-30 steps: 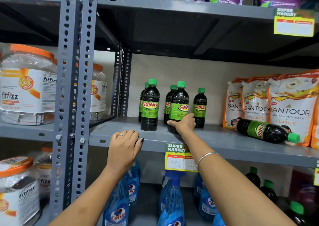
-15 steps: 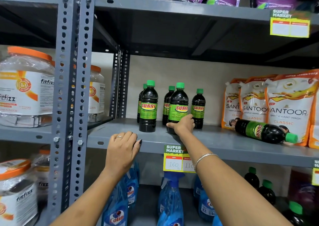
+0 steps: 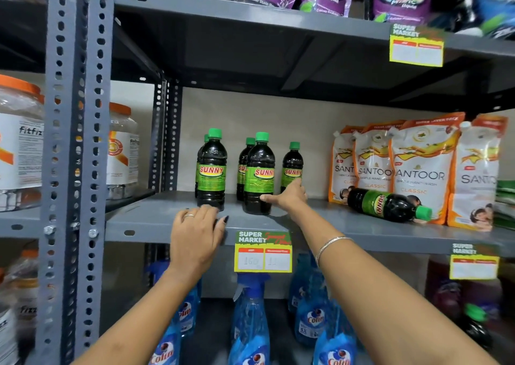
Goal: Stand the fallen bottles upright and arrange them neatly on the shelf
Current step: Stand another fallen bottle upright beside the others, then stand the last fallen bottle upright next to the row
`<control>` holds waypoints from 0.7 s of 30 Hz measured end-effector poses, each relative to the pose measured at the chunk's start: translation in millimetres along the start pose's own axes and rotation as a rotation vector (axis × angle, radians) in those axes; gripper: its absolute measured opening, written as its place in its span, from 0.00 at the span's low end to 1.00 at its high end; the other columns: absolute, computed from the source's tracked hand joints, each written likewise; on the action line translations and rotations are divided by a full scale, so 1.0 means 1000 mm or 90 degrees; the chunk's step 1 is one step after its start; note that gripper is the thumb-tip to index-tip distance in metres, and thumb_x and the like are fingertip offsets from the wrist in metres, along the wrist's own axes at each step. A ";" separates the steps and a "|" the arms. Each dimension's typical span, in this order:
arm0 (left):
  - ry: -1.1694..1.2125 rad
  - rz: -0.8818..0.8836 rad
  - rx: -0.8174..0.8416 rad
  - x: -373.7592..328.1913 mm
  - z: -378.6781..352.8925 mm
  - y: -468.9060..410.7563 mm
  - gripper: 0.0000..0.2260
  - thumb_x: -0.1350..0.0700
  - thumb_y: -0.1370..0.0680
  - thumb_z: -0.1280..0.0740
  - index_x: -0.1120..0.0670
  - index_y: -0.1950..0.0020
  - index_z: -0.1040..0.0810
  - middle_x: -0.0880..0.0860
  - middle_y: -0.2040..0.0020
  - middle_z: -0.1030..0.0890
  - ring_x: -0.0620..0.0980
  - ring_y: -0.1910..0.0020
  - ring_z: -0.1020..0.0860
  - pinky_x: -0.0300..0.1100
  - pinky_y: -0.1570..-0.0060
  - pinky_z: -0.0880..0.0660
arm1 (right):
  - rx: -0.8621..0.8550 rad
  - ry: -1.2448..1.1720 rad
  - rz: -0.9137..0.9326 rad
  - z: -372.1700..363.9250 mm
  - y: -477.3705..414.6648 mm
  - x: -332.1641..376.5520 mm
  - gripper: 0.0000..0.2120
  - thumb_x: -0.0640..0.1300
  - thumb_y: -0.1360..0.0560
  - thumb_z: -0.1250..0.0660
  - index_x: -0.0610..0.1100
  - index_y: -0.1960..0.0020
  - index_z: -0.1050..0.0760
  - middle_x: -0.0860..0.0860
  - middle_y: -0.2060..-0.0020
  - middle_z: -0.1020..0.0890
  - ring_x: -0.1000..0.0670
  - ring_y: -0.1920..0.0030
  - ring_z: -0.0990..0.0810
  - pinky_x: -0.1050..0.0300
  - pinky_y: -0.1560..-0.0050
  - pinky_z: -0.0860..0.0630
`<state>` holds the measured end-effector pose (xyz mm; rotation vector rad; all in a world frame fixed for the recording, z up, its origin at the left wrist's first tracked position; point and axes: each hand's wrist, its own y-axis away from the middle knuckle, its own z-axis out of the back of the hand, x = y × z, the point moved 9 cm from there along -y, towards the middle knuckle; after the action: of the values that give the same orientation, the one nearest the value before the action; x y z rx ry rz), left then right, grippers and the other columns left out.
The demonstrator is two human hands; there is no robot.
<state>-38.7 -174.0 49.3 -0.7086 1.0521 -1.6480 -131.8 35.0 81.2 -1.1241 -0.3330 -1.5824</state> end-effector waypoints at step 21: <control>-0.042 -0.161 0.130 -0.187 -0.078 -0.024 0.24 0.42 0.19 0.55 0.54 0.49 0.24 0.53 0.49 0.20 0.54 0.49 0.23 0.45 0.53 0.32 | -0.131 0.592 -0.066 0.185 -0.059 -0.114 0.28 0.47 0.25 0.35 0.39 0.28 0.39 0.40 0.30 0.34 0.41 0.28 0.38 0.41 0.26 0.45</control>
<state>-56.1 28.7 44.1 -0.7780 0.7563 -1.9029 -101.5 256.9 104.9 -0.4156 0.4040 -2.0751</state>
